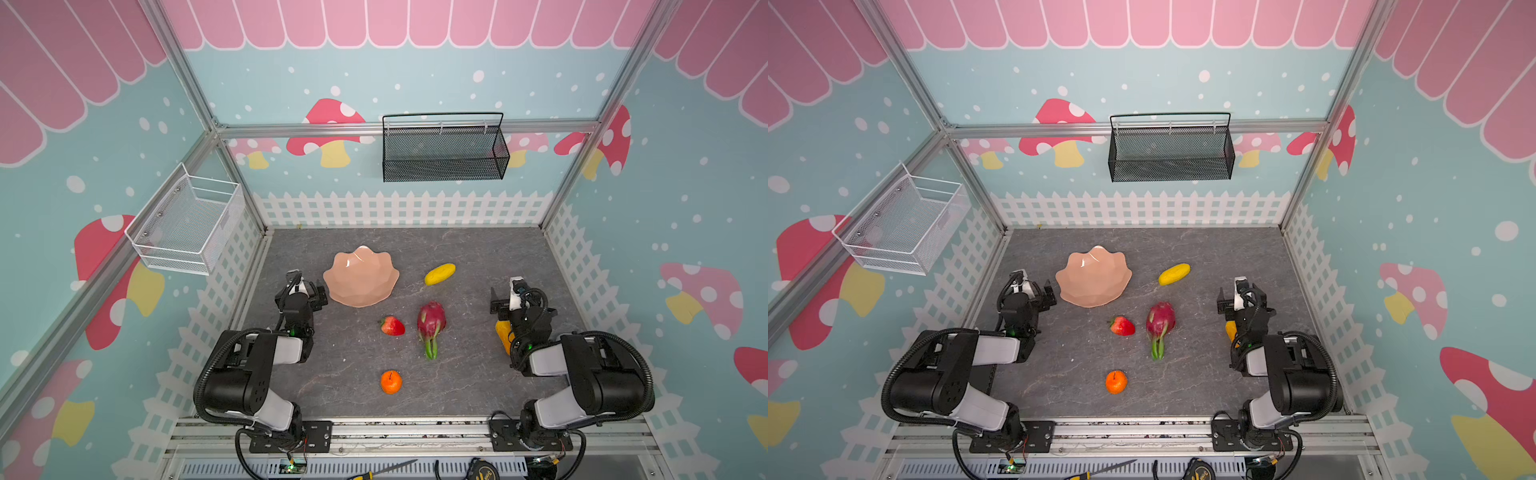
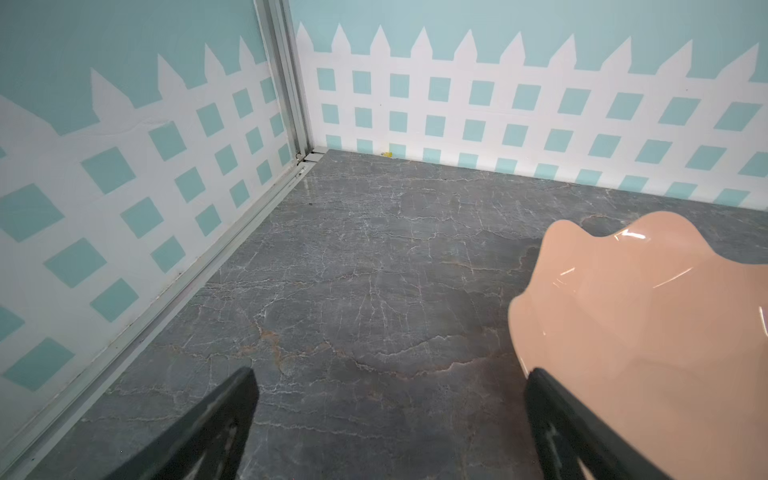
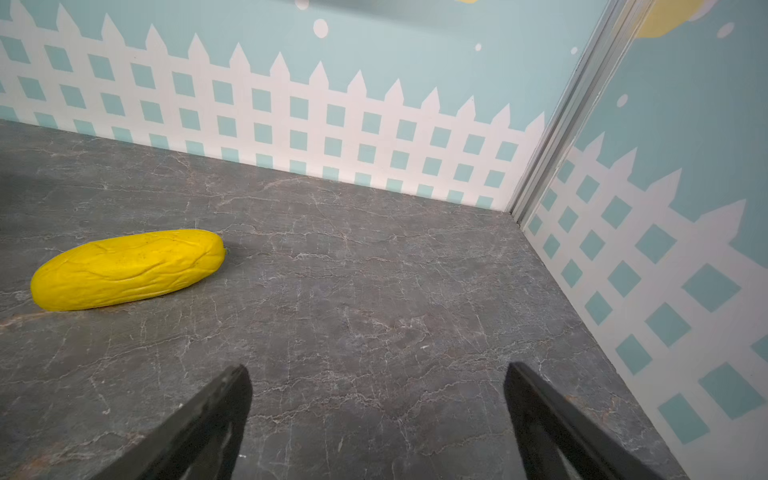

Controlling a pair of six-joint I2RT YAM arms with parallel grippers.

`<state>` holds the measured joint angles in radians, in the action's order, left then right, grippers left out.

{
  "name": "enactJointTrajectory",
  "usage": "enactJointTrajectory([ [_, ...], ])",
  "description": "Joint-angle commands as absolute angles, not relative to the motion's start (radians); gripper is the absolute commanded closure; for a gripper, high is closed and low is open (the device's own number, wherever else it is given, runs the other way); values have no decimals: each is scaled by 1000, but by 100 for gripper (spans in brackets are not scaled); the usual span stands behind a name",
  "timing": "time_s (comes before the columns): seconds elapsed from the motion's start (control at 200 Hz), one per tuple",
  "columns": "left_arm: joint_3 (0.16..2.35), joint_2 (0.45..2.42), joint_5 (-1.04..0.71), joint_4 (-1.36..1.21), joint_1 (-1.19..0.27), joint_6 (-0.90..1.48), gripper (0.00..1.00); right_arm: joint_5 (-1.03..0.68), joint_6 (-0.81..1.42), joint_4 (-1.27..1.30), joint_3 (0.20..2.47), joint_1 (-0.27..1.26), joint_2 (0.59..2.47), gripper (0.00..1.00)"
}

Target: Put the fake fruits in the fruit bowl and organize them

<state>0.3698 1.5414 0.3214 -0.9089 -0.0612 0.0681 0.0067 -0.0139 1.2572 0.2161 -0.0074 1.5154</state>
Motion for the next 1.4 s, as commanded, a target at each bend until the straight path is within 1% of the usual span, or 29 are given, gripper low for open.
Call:
enactJointTrajectory([
  [0.0,382,1540,328,-908,-58,67,0,10,-14,1277,216,-12,1520,2],
  [0.921,379,1541,345,-917,-75,51,0,30,-26,1293,206,0,1517,2],
  [1.001,364,1539,363,-948,-83,49,1,88,-26,1310,192,19,1489,2],
  [1.061,346,1508,410,-969,-94,50,1,189,-18,1268,174,47,1396,2],
  [1.136,340,1375,467,-871,-140,18,2,286,-10,1130,174,98,1212,2],
  [1.181,335,1276,511,-798,-207,-16,3,259,69,911,228,111,1097,2],
  [1.216,361,1211,531,-665,-260,-2,3,196,135,741,295,115,1029,2],
  [1.256,426,1135,444,-441,-304,28,6,99,177,597,363,131,990,2],
  [1.286,483,1103,405,-293,-345,50,10,31,182,535,399,163,977,2],
  [1.336,568,1085,402,-111,-425,139,10,-56,185,443,456,234,973,2],
  [1.376,626,1084,331,0,-484,204,10,-144,183,389,488,281,973,2],
  [1.396,648,1087,268,40,-507,237,10,-193,185,361,500,298,975,2],
])
